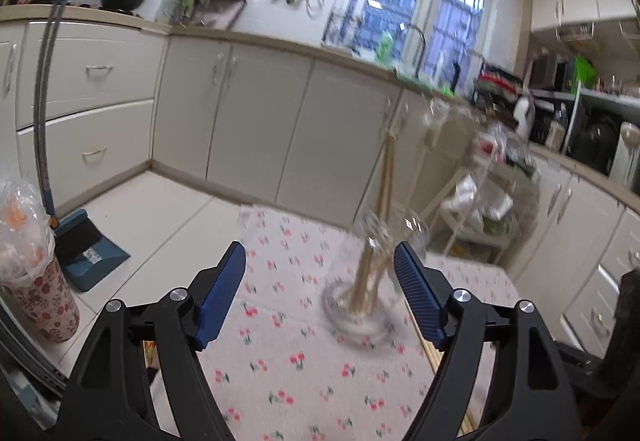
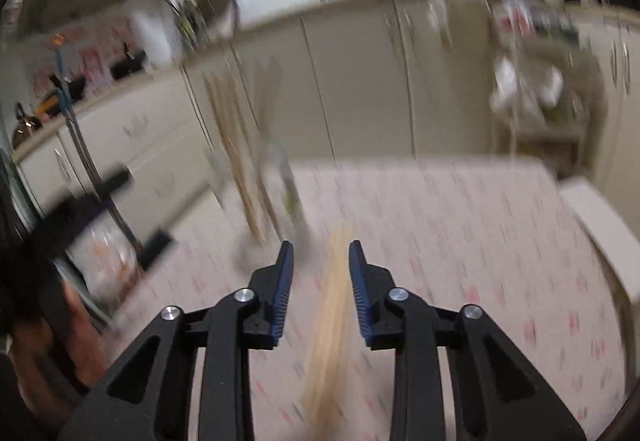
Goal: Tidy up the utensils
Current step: 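Bring both grippers back down to the remaining loose sticks, then close the right gripper on one wooden stick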
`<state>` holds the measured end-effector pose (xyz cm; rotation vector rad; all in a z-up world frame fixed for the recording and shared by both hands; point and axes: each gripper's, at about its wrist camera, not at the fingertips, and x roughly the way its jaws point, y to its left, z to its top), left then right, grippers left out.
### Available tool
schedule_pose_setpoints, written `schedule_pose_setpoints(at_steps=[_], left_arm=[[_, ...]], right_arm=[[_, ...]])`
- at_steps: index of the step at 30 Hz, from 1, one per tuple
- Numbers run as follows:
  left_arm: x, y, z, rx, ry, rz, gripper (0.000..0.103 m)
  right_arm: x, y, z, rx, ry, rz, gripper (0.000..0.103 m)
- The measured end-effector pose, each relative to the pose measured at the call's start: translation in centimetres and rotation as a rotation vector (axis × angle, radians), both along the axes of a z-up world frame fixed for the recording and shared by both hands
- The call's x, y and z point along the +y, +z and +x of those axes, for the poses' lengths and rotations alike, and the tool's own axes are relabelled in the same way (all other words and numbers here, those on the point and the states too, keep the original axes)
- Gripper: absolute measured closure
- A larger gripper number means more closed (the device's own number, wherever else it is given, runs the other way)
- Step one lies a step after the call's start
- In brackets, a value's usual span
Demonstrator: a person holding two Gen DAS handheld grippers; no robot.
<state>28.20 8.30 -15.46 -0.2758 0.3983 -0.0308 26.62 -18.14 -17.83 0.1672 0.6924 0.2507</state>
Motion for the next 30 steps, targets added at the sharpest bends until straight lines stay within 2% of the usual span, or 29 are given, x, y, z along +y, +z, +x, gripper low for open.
schedule_pose_setpoints(at_steps=[11,14,17,21,22,23,25,30], left_arm=[[-4.4,-1.8,0.1,0.167,-0.114,0.058,0.028],[-5.6,-2.3,0.8,0.216,-0.146,0.065,0.027],[-7.2,-3.0,1.9,0.279,-0.181,0.091,0.027],[-9.9,-4.2,3.4,0.36,-0.227,0.131,0.027],[-10.7,-4.7,3.8,0.381,-0.234,0.152,0.027],[-11.3,-5.0,4.0,0.394,-0.238,0.169,0.027],[-12.8,-5.8,4.8,0.433,-0.248,0.207,0.027],[-14.4,-7.8,6.0,0.516,-0.248,0.276,0.031]], right_arm=[[1.7,-3.4,1.9,0.21,0.069,-0.1,0.084],[1.8,-3.6,1.9,0.213,0.08,-0.132,0.085],[0.7,-3.4,1.7,0.225,0.06,-0.132,0.093],[-2.3,-3.6,0.8,0.259,0.023,-0.022,0.096],[-2.8,-3.6,0.4,0.262,0.009,-0.022,0.1],[-3.2,-3.7,0.3,0.269,0.008,-0.005,0.1],[-4.4,-4.1,0.0,0.294,0.0,0.077,0.1],[-4.9,-4.1,-0.7,0.295,0.003,0.107,0.1]])
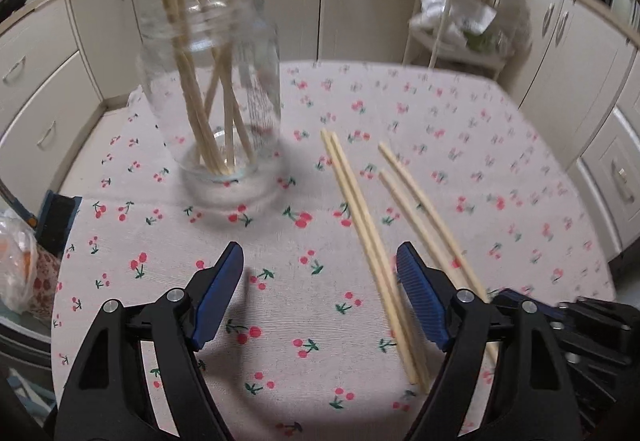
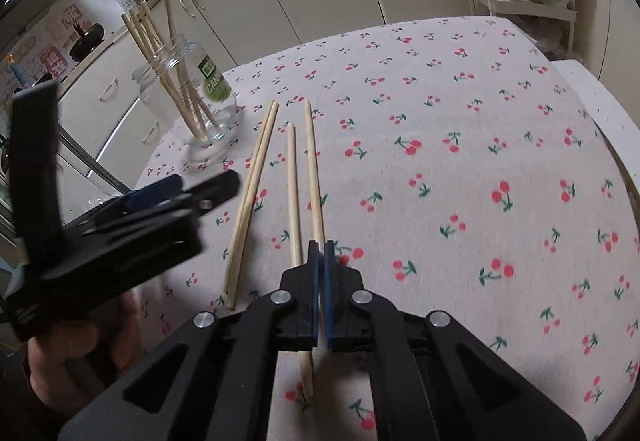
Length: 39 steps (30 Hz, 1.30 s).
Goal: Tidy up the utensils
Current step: 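Close the right gripper on one wooden stick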
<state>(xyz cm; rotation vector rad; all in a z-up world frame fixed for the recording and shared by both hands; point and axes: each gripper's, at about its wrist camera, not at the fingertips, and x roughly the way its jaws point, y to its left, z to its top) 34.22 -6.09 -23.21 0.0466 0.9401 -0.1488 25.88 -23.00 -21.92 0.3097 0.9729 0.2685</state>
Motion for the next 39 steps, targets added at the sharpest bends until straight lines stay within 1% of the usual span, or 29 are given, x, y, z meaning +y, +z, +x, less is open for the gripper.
schedule_pose_setpoints(at_steps=[1,2,4,6,8,9,12,14,16,17,18,20,21,24,27,28,29,30,33,34,35,36,37,39], left_arm=[[-0.1,-0.4,0.1,0.011,-0.005,0.011,0.033],[0.1,-0.5,0.0,0.003,-0.005,0.004,0.033],[0.4,-0.7,0.0,0.012,-0.006,-0.002,0.035],[0.4,-0.8,-0.1,0.016,-0.016,0.017,0.038],[0.4,-0.7,-0.3,0.013,-0.028,0.051,0.044],[0.4,-0.7,-0.4,0.014,-0.038,0.051,0.046],[1.0,-0.4,-0.7,0.027,-0.066,0.054,0.056],[1.1,-0.2,-1.0,0.03,-0.107,0.067,0.072],[1.3,0.0,-1.6,0.041,-0.19,0.082,0.079],[1.4,0.1,-1.9,0.045,-0.227,0.09,0.081],[2.0,0.3,-2.3,0.061,-0.268,0.096,0.082],[3.1,0.5,-2.6,0.106,-0.311,0.079,0.082],[3.8,0.6,-2.6,0.126,-0.314,0.06,0.082],[5.0,0.7,-2.2,0.145,-0.282,0.03,0.082],[5.0,0.7,-1.1,0.131,-0.231,-0.005,0.082],[4.8,0.7,-0.8,0.128,-0.224,-0.012,0.079],[4.4,0.7,-0.5,0.122,-0.213,-0.012,0.075],[4.0,0.5,-0.1,0.111,-0.198,-0.002,0.073],[3.2,0.2,0.7,0.097,-0.169,0.016,0.073],[3.0,0.2,0.8,0.098,-0.178,0.016,0.077],[2.9,0.2,0.6,0.101,-0.19,0.013,0.088],[2.7,0.2,0.3,0.103,-0.211,0.017,0.092],[2.7,0.2,0.1,0.106,-0.225,0.018,0.096],[3.0,0.4,-0.5,0.122,-0.249,0.002,0.098]], right_arm=[[0.1,0.0,0.0,-0.001,0.001,-0.001,0.1],[0.1,0.1,0.0,-0.001,0.005,-0.007,0.1],[0.5,0.2,0.1,-0.007,0.017,-0.04,0.1],[1.2,0.4,0.3,-0.016,0.033,-0.082,0.1],[1.6,0.5,0.3,-0.032,0.051,-0.13,0.1],[1.9,0.5,0.4,-0.038,0.055,-0.144,0.1],[2.3,0.5,0.2,-0.053,0.065,-0.183,0.1],[2.4,0.5,-0.2,-0.041,0.068,-0.177,0.1],[2.3,0.5,-0.7,-0.008,0.08,-0.119,0.1],[2.1,0.4,-1.1,0.024,0.089,-0.063,0.1],[2.0,0.5,-1.6,0.036,0.099,-0.039,0.1],[2.1,1.0,-2.4,0.025,0.104,-0.053,0.101],[2.1,1.1,-2.4,0.025,0.099,-0.057,0.1],[2.0,1.2,-1.4,0.022,0.08,-0.072,0.1],[2.6,1.3,0.1,0.011,0.08,-0.074,0.1],[2.8,1.3,0.4,0.005,0.082,-0.071,0.1],[3.2,1.4,0.9,-0.001,0.09,-0.078,0.1],[3.6,1.5,1.3,-0.011,0.094,-0.098,0.1],[4.4,1.0,2.6,-0.019,0.105,-0.15,0.1],[4.6,0.7,2.9,-0.017,0.112,-0.168,0.1],[4.8,0.6,3.1,-0.033,0.114,-0.192,0.1],[4.8,0.4,3.3,-0.018,0.119,-0.205,0.1],[4.4,0.3,3.3,-0.01,0.116,-0.172,0.1],[3.9,0.5,3.2,-0.004,0.108,-0.139,0.1]])
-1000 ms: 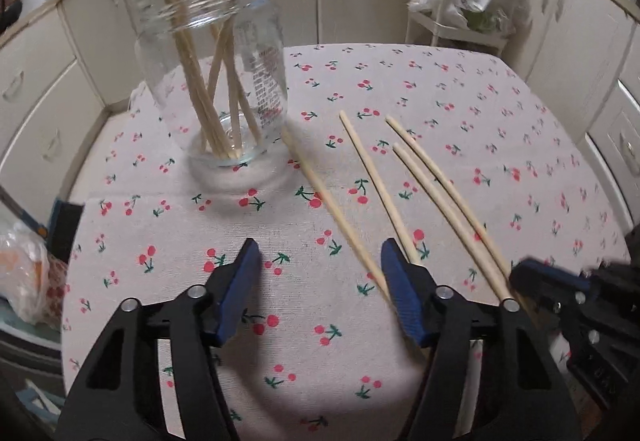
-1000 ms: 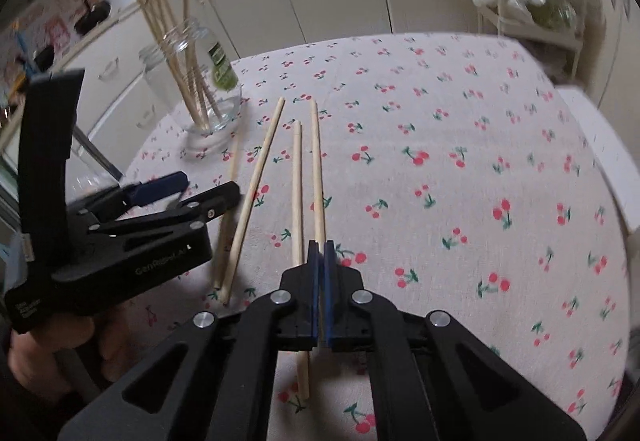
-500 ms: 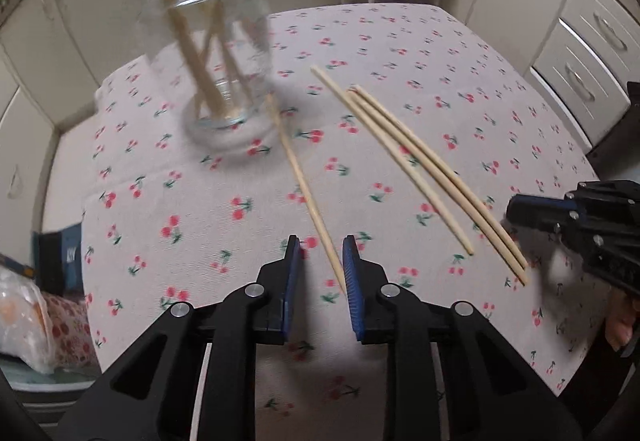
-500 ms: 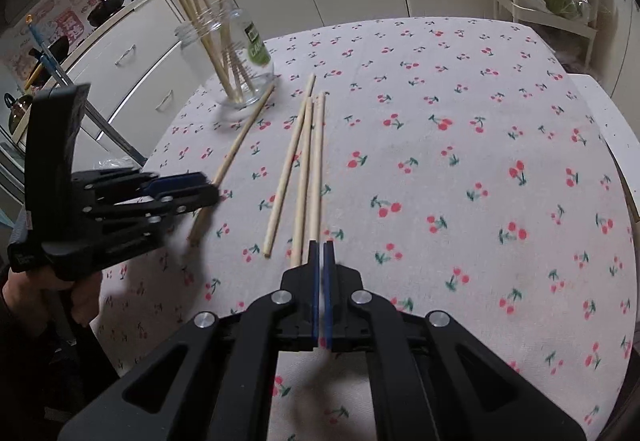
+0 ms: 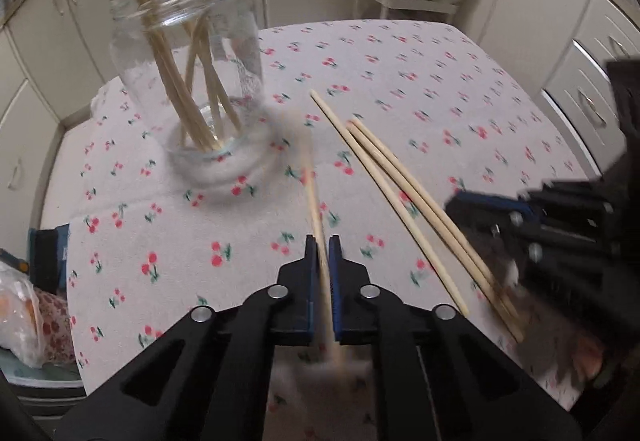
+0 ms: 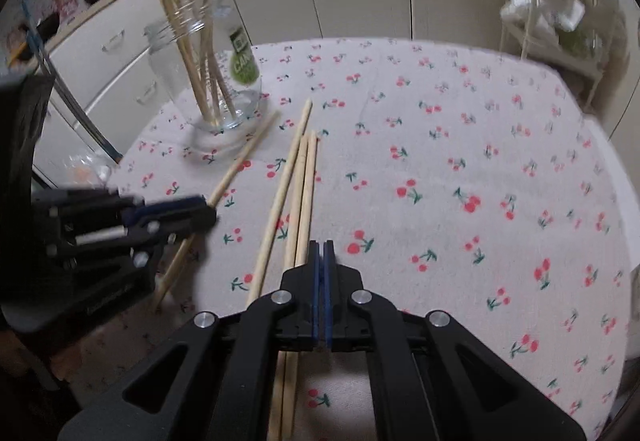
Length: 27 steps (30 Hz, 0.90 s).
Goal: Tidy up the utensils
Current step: 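Close the right gripper on one wooden stick, then position the left gripper around a single stick while the right gripper holds its stick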
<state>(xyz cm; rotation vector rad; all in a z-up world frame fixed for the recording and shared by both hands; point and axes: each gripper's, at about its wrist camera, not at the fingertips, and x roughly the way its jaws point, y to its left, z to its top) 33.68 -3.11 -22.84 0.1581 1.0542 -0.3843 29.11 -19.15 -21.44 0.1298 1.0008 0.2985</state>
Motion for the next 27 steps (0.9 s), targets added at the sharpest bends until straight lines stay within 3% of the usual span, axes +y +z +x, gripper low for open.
schedule_pose_setpoints(at_steps=[6,10,14,20,27], left_arm=[[1.9,0.3,-3.2,0.069,-0.021,-0.042,0.099],[2.3,1.0,-3.7,0.061,-0.009,-0.037,0.098],[1.3,1.7,-2.2,0.014,0.003,-0.016,0.094],[-1.0,1.2,1.0,-0.008,0.023,0.004,0.081],[-1.5,-0.1,2.1,-0.009,0.051,0.021,0.08]], right_arm=[[-0.1,0.6,0.2,-0.009,0.011,0.05,0.099],[0.7,0.3,0.8,-0.011,0.02,0.007,0.078],[1.4,0.0,1.1,-0.021,0.037,-0.037,0.078],[0.6,0.1,1.7,-0.001,0.027,0.004,0.08],[0.8,0.0,2.4,-0.006,0.036,-0.015,0.08]])
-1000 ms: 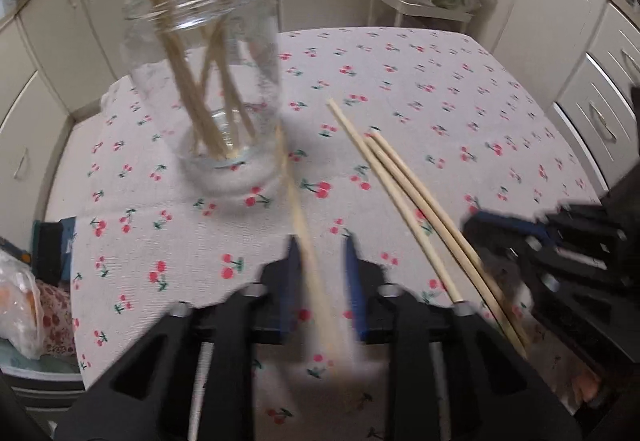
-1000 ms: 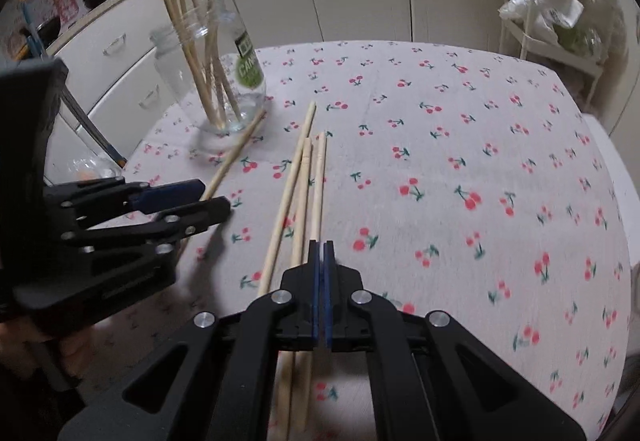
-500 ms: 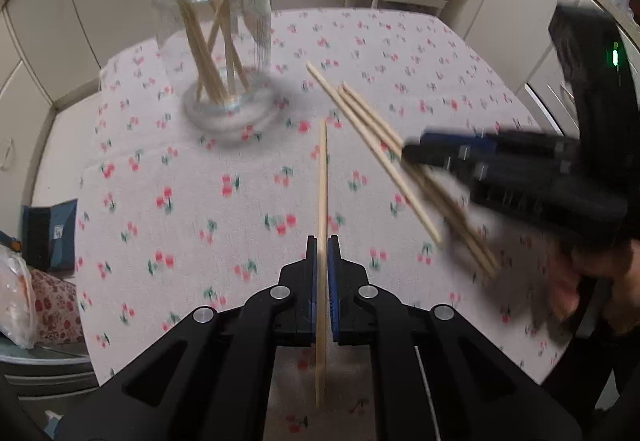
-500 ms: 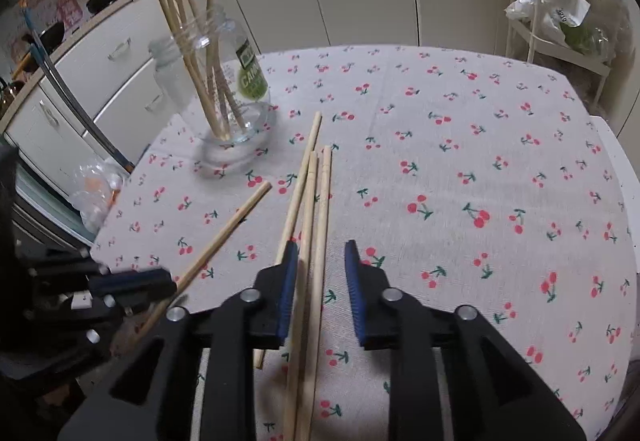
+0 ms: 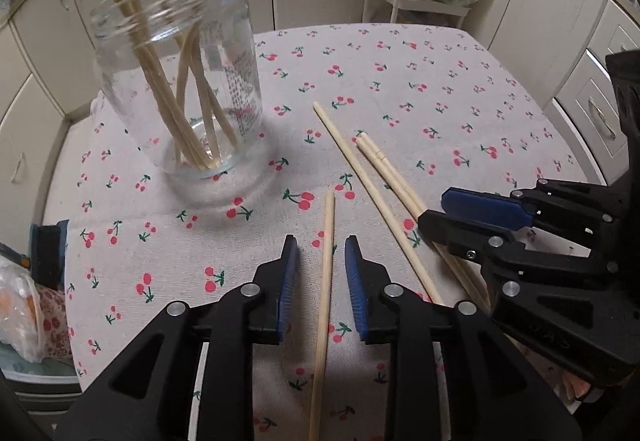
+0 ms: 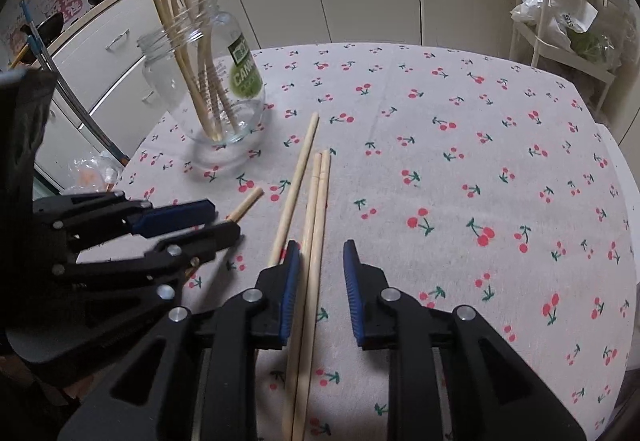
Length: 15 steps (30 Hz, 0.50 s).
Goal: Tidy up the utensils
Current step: 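Position the left gripper around a single stick while the right gripper holds its stick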
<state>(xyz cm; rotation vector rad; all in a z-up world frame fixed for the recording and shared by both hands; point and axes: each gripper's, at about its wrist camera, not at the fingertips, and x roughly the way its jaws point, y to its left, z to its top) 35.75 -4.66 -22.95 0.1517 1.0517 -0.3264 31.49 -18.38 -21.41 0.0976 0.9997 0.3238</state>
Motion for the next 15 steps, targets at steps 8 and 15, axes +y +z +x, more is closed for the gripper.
schedule_pose_setpoints(at_steps=[8,15], left_arm=[[0.6,0.0,0.0,0.001,0.009,-0.024,0.08],[0.6,0.1,-0.1,0.0,0.012,-0.029,0.079]], right_arm=[[-0.5,-0.1,0.5,0.017,-0.019,0.041,0.08],[-0.4,-0.1,1.3,0.008,-0.029,0.024,0.083]])
